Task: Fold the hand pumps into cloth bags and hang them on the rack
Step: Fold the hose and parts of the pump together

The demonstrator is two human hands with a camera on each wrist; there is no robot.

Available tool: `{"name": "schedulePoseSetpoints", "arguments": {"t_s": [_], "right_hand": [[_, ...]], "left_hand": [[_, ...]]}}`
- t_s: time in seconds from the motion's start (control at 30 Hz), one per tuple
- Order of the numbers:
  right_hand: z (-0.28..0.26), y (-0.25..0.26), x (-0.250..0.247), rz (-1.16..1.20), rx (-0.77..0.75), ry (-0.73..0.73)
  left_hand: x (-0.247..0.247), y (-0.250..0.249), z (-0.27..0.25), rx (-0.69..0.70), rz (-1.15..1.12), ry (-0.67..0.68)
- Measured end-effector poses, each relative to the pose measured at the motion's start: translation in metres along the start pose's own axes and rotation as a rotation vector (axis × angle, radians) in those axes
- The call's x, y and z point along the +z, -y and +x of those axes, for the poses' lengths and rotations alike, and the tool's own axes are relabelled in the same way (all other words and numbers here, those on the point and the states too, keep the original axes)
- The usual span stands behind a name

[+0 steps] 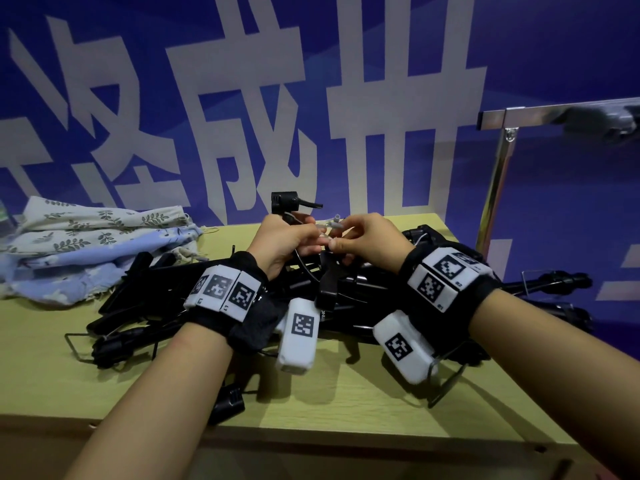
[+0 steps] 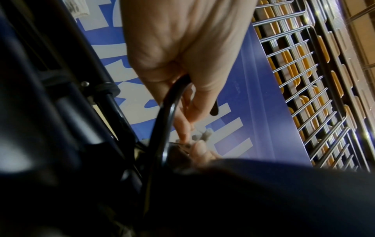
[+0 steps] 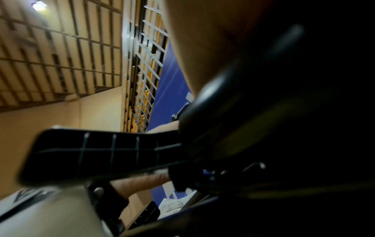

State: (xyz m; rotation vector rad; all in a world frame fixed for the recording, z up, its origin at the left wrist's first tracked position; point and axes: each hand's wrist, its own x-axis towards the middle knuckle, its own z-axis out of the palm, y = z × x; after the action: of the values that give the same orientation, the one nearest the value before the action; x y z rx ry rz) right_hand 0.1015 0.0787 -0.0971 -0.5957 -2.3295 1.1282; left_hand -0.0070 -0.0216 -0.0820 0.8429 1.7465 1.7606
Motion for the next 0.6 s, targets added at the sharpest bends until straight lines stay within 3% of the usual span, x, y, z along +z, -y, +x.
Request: {"name": "schedulePoseSetpoints", "arguments": {"t_s": [0.1, 0.27, 0.33, 0.43, 0.6], "right_hand": [[-0.012, 0.0, -0.012, -0.196, -0.018, 0.059], [-0.045, -0.002, -0.037, -0.379, -0.024, 0.371], [-0.05, -0.003, -0.038, -0.545, -0.039, 0.425], [-0.053, -0.005, -0.034, -0.677, -0.093, 0.399], [-0.057, 0.006, -0.045, -0.67, -0.18, 0.277]], "left_hand": [[-0.003, 0.0, -0.002, -0.033, -0.102, -0.012], [-0.011, -0.003, -0.004, -0.112, -0.267, -0.025], [-0.011, -0.005, -0.006, -0.119, -0.277, -0.028], [-0.01, -0.009, -0.012, -0.114, -0.256, -0.043], [-0.015, -0.026, -0.018, -0.084, -0.279, -0.068]]}}
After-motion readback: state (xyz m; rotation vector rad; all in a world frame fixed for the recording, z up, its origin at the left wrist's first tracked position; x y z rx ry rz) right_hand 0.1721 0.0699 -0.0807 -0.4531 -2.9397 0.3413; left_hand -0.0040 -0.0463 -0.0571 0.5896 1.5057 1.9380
